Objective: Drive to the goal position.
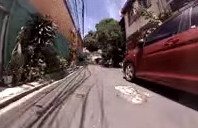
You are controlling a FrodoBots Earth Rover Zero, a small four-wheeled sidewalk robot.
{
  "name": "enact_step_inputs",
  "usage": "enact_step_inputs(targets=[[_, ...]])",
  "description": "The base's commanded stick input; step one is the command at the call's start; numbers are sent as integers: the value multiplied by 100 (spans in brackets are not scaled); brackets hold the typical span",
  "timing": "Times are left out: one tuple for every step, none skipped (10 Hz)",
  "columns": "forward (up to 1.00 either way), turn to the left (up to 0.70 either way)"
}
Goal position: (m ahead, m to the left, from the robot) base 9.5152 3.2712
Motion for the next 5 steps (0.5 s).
enact_step_inputs(targets=[[100, 0], [100, 0], [100, 0], [100, 0], [100, 0]])
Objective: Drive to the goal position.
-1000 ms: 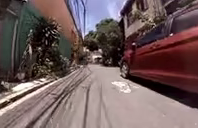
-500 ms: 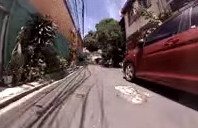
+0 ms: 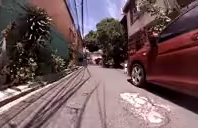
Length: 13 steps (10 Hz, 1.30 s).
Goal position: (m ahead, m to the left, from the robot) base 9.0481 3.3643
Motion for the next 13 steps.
enact_step_inputs(targets=[[100, 0], [100, 0], [100, 0], [100, 0], [100, 0], [100, 0], [100, 0], [100, 0], [100, 0], [100, 0], [100, 0], [100, 0], [100, 0]])
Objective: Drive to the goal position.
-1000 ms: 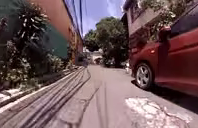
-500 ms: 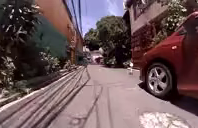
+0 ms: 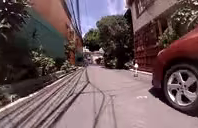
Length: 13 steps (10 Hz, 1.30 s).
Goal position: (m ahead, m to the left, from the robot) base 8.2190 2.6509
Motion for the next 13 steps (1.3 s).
enact_step_inputs(targets=[[100, 0], [100, 0], [100, 0], [100, 0], [100, 0], [100, 0], [100, 0], [100, 0], [100, 0], [100, 0], [100, 0], [100, 0], [100, 0]])
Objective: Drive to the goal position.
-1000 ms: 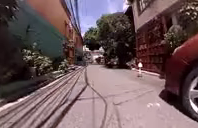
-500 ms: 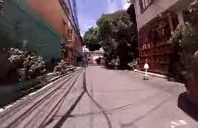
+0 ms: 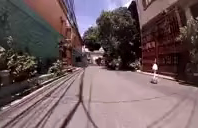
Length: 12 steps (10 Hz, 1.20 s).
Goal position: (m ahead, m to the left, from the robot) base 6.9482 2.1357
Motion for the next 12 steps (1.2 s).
enact_step_inputs(targets=[[100, 0], [100, 0], [100, 0], [100, 0], [100, 0], [100, 0], [100, 0], [100, 0], [100, 0], [100, 0], [100, 0], [100, 0]])
